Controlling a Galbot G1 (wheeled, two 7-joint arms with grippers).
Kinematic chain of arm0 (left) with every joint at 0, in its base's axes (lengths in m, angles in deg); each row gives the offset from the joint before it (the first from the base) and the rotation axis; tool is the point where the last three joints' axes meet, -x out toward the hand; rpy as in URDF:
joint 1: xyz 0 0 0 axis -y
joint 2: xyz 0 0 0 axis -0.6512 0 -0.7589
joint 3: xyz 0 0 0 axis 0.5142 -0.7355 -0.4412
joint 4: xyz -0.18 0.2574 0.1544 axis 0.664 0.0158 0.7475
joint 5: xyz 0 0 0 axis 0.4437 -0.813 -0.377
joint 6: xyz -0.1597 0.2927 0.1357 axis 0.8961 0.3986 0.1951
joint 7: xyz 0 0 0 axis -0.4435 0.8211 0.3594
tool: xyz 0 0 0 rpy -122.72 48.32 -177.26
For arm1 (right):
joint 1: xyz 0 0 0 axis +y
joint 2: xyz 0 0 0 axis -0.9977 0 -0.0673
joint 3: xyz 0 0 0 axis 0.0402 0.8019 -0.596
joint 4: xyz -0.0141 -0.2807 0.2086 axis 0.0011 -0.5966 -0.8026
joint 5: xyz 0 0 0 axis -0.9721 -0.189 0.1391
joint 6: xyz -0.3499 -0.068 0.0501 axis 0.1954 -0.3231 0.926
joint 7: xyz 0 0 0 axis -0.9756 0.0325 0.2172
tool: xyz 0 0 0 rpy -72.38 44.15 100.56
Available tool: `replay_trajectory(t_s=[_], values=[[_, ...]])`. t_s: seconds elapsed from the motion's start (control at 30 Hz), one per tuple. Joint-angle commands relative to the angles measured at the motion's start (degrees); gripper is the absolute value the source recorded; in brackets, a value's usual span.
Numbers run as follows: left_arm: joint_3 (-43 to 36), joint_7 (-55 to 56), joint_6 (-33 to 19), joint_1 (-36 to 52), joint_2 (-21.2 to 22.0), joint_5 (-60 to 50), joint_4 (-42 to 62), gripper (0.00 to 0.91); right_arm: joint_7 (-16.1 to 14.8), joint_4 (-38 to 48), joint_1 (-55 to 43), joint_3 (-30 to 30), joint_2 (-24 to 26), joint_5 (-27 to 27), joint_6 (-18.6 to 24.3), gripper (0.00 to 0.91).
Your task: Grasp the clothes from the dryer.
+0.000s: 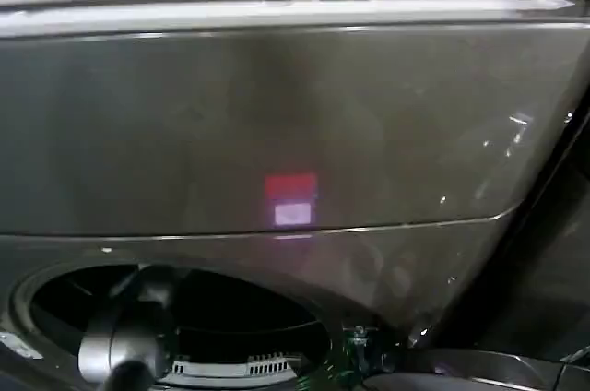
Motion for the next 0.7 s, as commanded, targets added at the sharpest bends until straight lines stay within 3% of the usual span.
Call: replay_trajectory(t_s=[0.03, 0.63, 0.7], values=[[0.1, 1.5, 0.4, 0.0, 0.0, 0.3, 1.4, 0.907, 0.0, 0.1, -0.1, 0.4, -0.1, -0.2, 0.2, 0.907], [1.2, 3.2, 0.2, -0.5, 0.0, 0.0, 2.6, 0.907, 0.0, 0.8, -0.1, 1.1, -0.3, -0.5, 1.4, 0.907], [1.6, 3.1, -0.2, -0.6, 0.0, 0.1, 2.7, 0.398, 0.0, 0.8, -0.1, 1.2, -0.3, -0.5, 1.5, 0.907]])
